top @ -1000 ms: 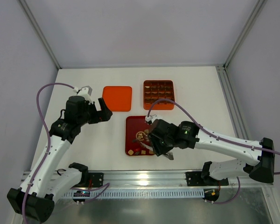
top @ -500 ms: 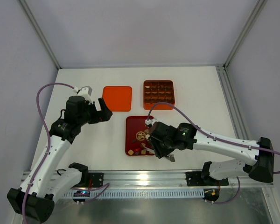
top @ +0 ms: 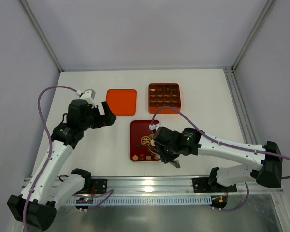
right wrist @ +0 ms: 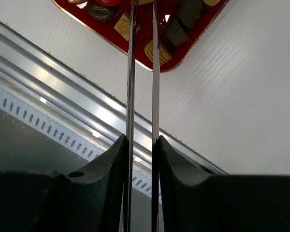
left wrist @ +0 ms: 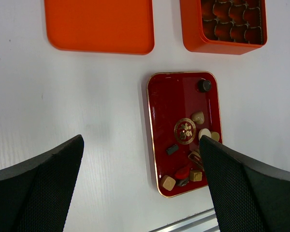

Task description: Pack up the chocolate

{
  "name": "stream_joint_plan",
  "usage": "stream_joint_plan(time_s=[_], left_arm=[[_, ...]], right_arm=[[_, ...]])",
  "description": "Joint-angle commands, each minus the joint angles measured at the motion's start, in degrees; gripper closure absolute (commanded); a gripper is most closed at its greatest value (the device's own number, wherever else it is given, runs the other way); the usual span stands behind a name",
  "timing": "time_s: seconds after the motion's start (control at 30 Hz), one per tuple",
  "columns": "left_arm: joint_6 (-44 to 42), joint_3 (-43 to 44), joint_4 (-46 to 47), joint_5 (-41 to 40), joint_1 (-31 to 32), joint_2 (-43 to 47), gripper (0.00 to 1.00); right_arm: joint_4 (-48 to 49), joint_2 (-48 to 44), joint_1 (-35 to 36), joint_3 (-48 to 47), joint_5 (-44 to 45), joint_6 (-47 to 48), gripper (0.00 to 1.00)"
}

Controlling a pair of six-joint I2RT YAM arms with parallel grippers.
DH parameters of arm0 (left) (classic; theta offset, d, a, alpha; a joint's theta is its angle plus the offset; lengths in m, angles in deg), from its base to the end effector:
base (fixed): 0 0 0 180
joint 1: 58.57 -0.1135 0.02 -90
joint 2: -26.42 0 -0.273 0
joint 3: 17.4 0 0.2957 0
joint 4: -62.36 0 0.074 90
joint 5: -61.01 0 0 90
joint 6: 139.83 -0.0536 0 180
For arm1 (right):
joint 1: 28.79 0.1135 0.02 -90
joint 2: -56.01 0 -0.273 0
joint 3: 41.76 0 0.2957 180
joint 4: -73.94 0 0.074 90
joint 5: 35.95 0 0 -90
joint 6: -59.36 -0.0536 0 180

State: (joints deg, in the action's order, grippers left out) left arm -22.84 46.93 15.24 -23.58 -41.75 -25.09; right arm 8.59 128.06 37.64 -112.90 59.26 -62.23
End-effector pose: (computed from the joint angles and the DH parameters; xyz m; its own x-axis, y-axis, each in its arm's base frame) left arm 0.2317 -0.0753 0.3210 -0.6452 -0.2770 -0.7120 0.0783 0.9031 -0.4223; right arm 0.1175 0.2573 0.2519 -0.7823 -0.4885 -0.3865 -0.5733 0.8073 0.1401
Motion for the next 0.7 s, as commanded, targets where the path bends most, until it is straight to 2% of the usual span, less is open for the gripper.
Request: stream_joint_plan(time_s=[0.0,0.3,0.53,0.67], left_arm=[[0.09,0.2,0.7,-0.66,-0.12,0.79,0.0],[0.09,0.11,0.7,-0.66,-0.03,0.79,0.0],[0.09,0.11,0.7,-0.75,-0.12,0.88,0.0],[0.09,0.2,0.7,-0.66,-0.12,0.7,0.0]], right_arm=[[-0.05,-1.73,0.36,-2.43,2.08,0.04,0.71],[0.12,-2.88,-5.52,-6.46,2.52,3.55,0.71],[3.98,-0.69,-17.38,-12.71,-0.02,10.06,0.72],[7.5,3.69,-25.01,-16.31,-1.08,12.34,0.72]])
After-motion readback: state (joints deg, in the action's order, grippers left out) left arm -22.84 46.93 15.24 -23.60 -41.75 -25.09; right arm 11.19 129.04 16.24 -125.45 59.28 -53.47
